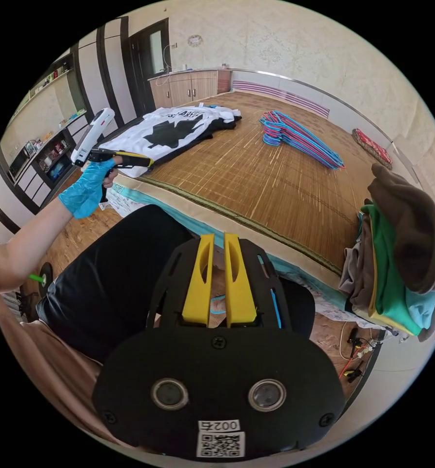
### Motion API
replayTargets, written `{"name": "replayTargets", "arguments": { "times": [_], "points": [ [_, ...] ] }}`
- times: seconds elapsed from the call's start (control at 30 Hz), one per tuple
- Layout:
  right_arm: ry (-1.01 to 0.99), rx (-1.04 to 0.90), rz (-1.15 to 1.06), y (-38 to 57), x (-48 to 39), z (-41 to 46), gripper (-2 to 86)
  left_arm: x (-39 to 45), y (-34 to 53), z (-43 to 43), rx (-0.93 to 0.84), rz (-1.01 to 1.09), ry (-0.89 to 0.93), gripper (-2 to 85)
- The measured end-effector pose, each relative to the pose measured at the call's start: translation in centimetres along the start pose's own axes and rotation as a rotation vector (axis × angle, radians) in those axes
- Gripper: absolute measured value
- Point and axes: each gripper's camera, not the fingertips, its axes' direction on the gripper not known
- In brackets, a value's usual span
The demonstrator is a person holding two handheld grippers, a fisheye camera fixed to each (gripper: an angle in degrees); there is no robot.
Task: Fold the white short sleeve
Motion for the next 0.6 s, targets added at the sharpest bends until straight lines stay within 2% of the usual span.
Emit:
{"name": "replayTargets", "arguments": {
  "times": [0.37,0.6],
  "points": [
    [0.006,0.023,-0.011,0.5,0.7,-1.3,3.6,-4.2,0.8,-2.4,0.03,0.016,-0.013,-0.8],
    [0.006,0.04,-0.011,0.7,1.5,-2.1,3.8,-6.9,1.3,-5.3,0.114,0.005,0.02,-1.0]
  ]
}}
